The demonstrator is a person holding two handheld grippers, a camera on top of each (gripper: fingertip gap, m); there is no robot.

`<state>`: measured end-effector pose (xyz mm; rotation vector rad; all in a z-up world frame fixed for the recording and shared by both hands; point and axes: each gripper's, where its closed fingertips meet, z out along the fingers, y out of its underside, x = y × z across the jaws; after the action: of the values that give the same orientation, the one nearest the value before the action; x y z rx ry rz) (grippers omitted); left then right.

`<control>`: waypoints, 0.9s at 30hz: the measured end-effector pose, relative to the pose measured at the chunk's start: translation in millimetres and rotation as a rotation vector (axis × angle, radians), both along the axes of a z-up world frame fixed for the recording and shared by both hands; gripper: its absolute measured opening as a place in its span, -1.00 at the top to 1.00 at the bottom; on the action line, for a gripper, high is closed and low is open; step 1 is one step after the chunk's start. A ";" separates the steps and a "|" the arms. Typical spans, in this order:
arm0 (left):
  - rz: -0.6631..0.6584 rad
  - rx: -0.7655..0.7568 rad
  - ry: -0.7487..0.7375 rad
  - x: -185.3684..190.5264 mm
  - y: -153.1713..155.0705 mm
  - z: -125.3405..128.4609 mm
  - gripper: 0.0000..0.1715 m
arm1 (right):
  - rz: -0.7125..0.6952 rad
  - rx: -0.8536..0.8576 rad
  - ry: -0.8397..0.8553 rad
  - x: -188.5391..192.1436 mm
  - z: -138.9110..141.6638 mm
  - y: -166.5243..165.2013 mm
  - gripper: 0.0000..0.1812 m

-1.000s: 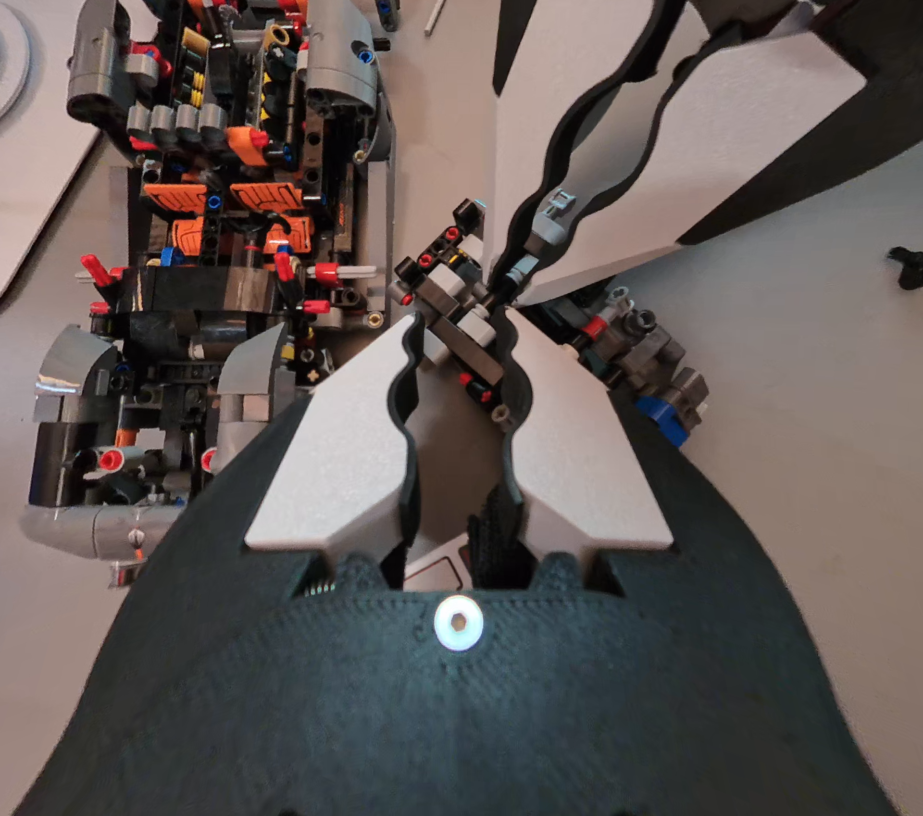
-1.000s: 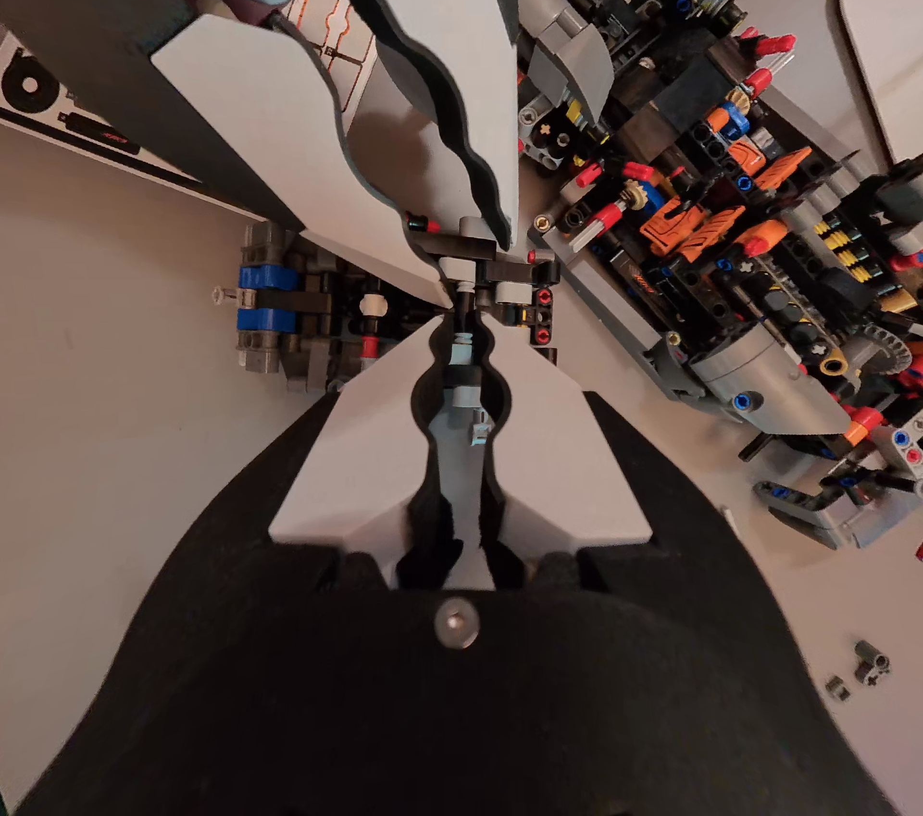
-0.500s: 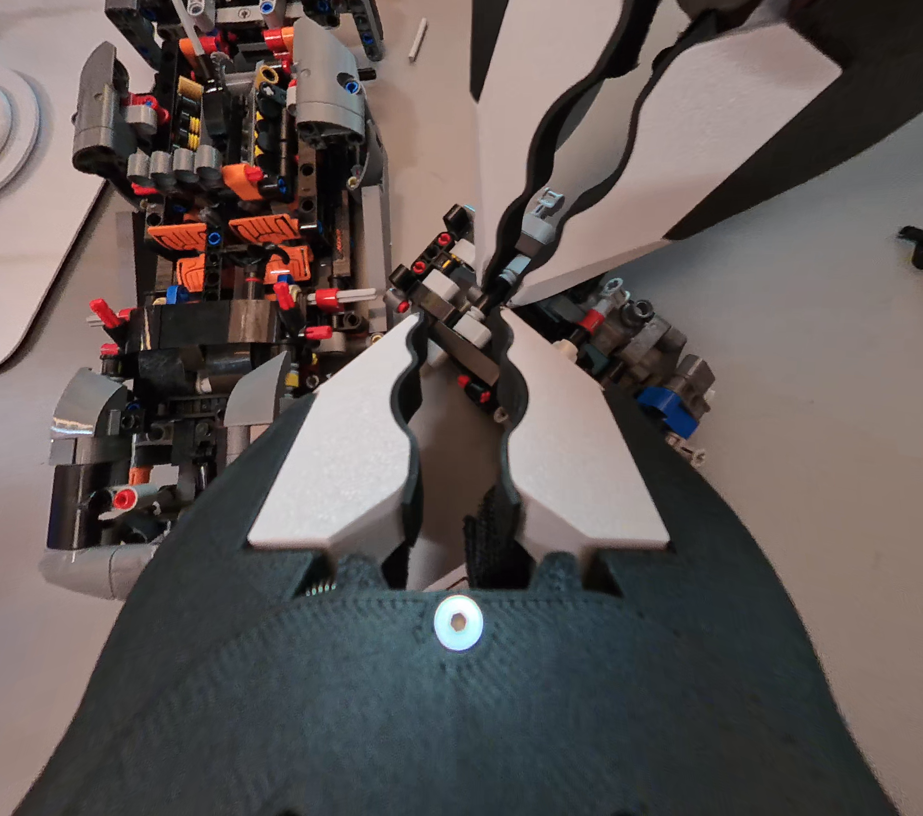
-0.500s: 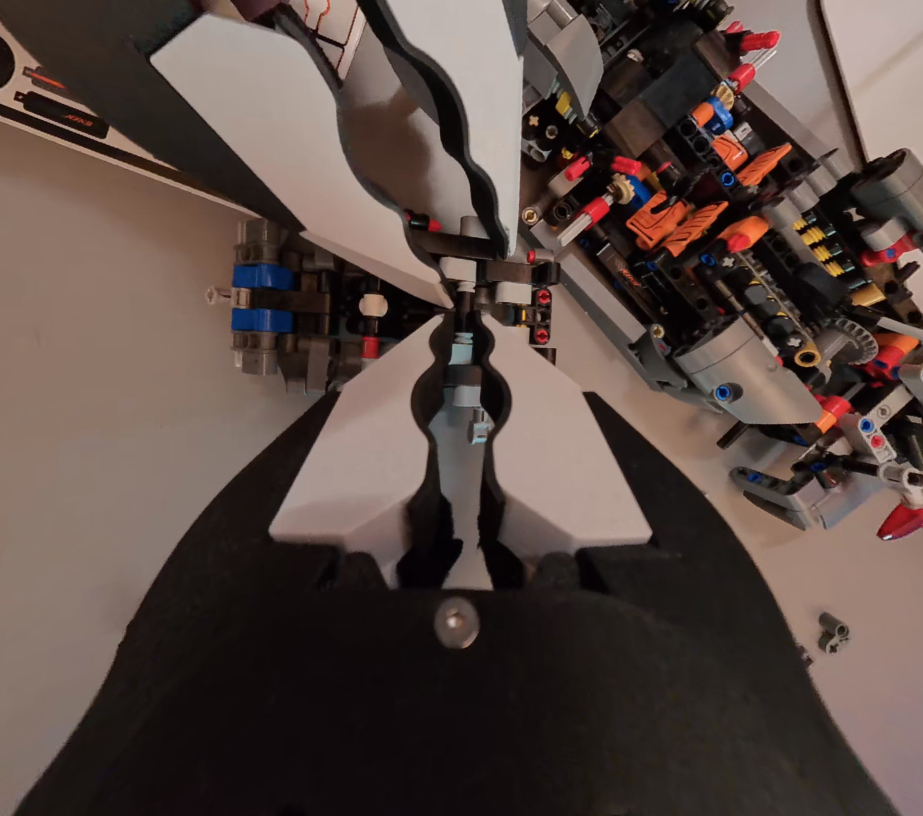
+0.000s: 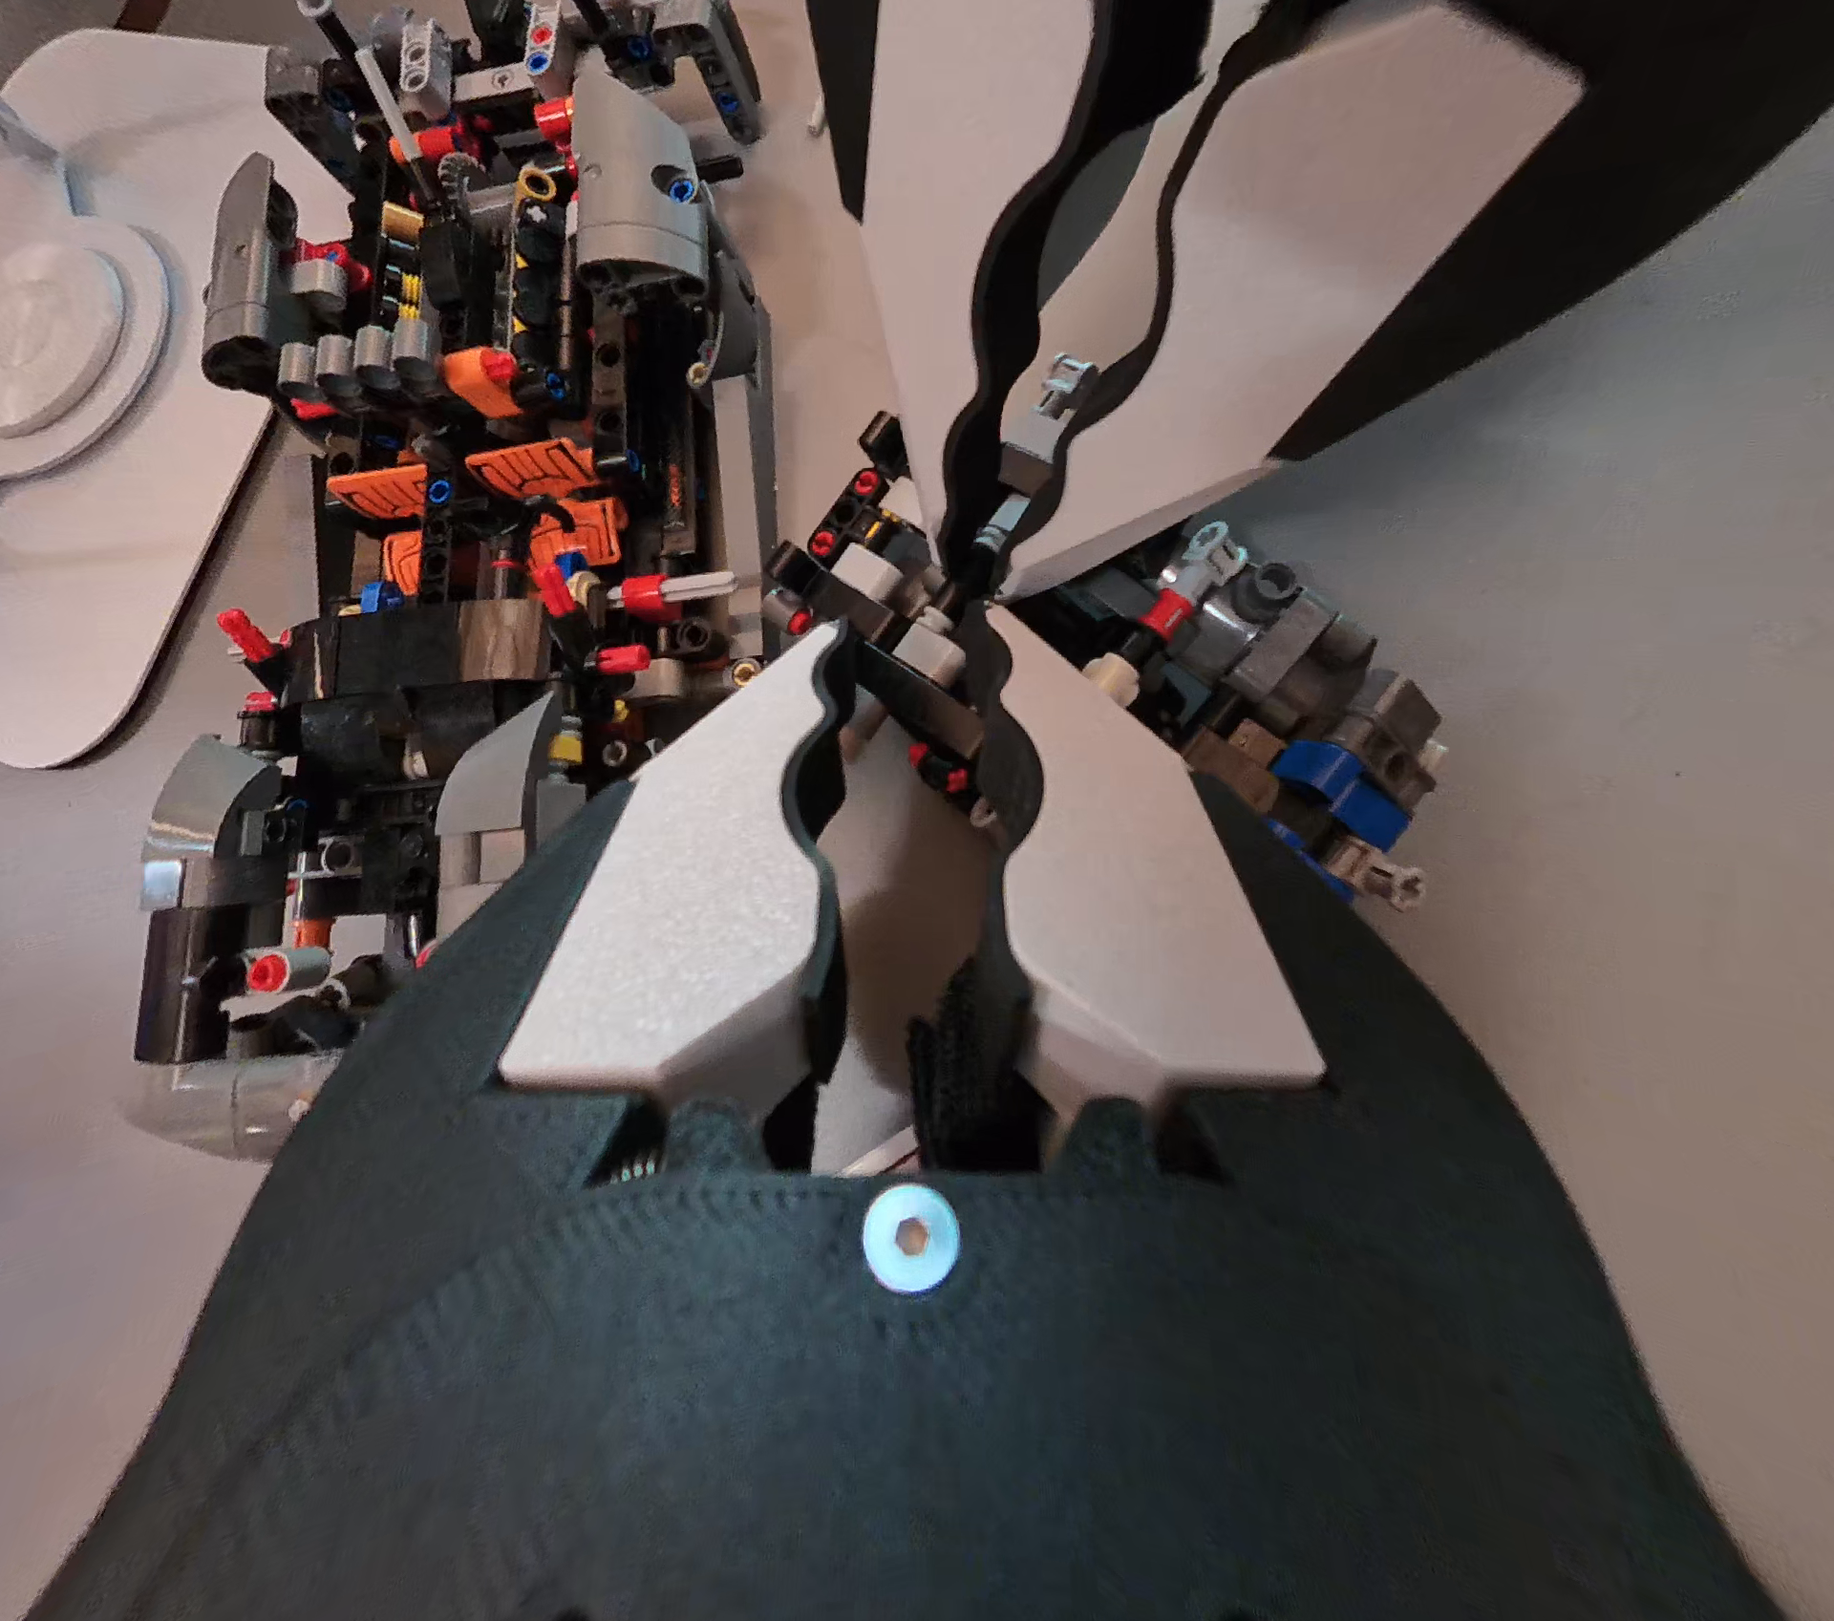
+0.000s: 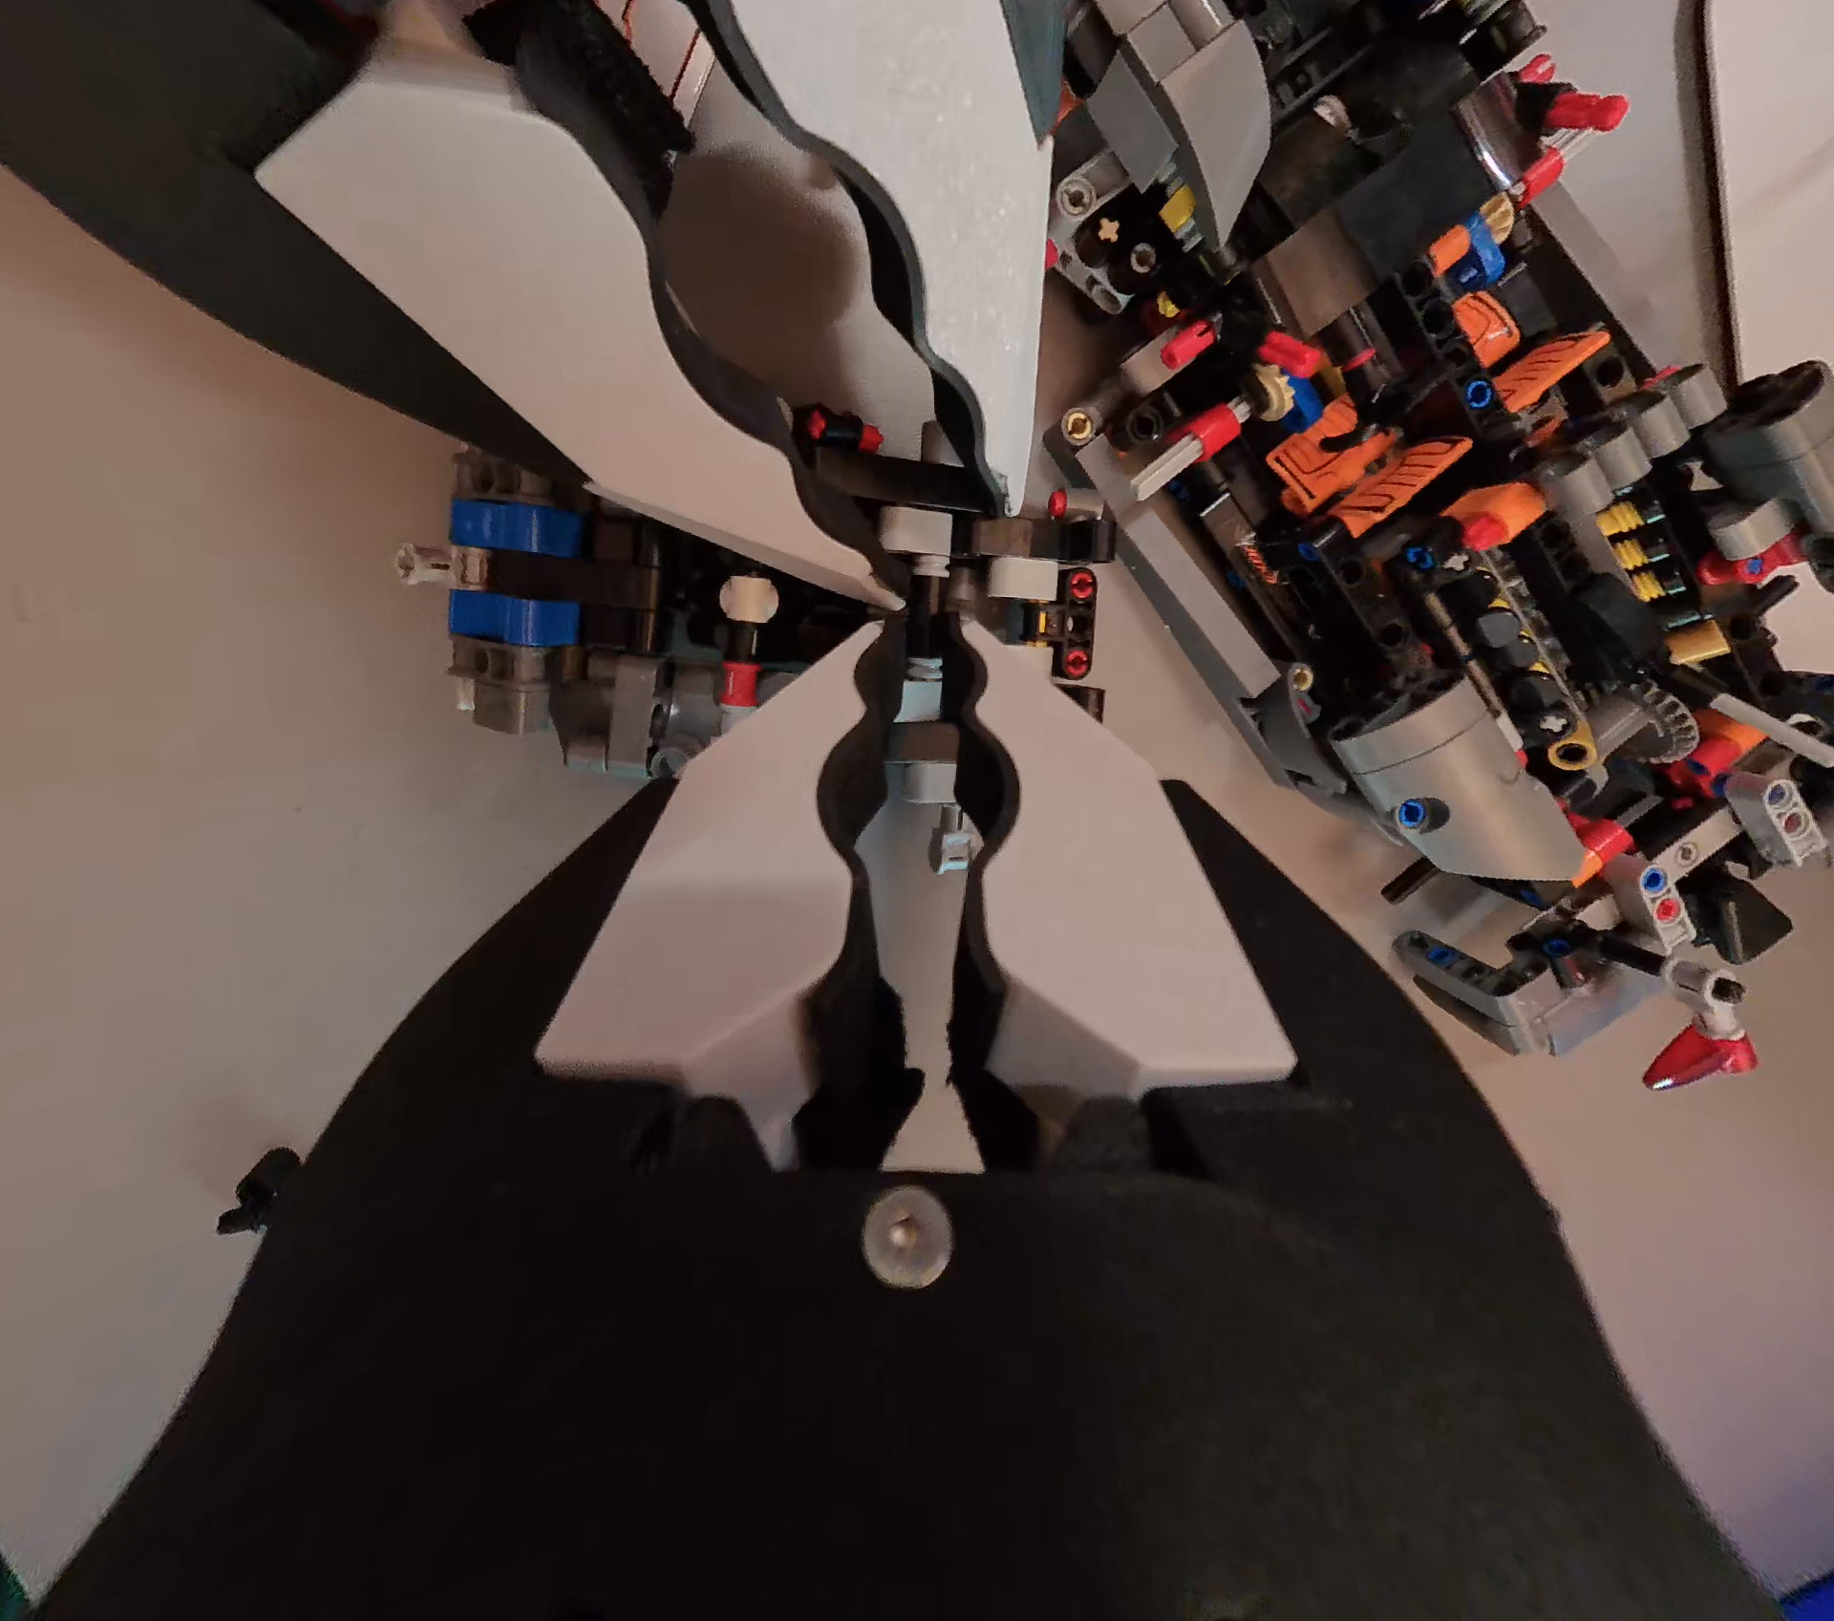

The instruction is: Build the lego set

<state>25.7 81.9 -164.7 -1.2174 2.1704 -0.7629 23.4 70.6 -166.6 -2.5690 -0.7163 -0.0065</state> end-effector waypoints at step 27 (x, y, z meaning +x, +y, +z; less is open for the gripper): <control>-0.021 -0.091 -0.074 1.1 2.3 7.0 0.77 | -0.065 0.103 0.174 7.4 17.7 1.2 1.00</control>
<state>26.8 84.1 -157.7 -1.1937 2.1120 -0.9106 30.9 71.8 -148.9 -2.4570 -0.5525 0.1538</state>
